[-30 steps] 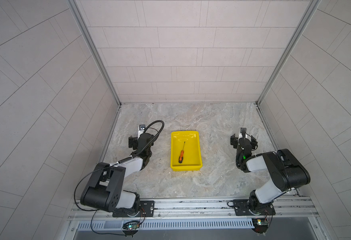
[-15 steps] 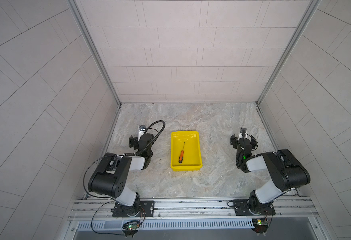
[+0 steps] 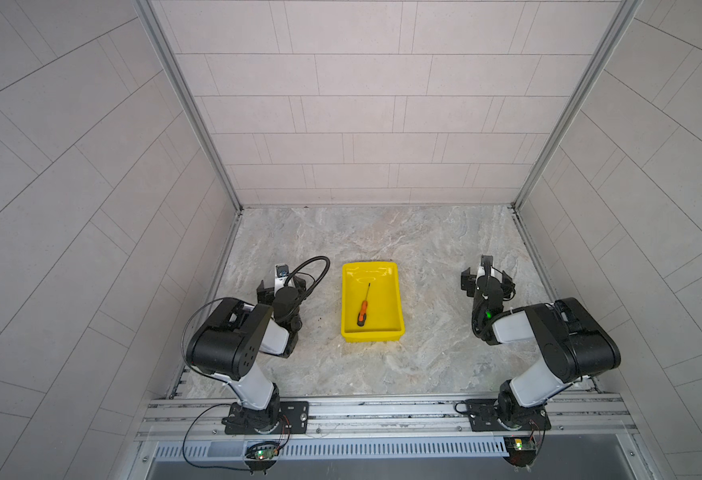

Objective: Put the screwdriver in the bin

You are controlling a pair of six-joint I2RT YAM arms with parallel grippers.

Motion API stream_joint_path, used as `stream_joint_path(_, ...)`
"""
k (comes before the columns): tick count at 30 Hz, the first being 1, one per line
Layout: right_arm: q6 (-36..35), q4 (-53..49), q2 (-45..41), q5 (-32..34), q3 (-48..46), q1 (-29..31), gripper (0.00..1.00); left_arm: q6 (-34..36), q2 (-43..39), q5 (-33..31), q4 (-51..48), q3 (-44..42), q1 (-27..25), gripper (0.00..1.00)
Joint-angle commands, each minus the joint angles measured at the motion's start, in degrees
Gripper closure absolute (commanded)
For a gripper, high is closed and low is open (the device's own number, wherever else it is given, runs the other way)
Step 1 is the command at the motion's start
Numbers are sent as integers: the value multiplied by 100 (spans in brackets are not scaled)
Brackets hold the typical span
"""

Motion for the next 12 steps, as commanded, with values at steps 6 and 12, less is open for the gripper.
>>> stream_joint_path(6,25,73,45,-17,42,11,1,56,-3,-50,430,22,-5,0)
stream_joint_path(12,80,-27,-10,-229,49,-84,1,57,-4,-48,430,22,1,0)
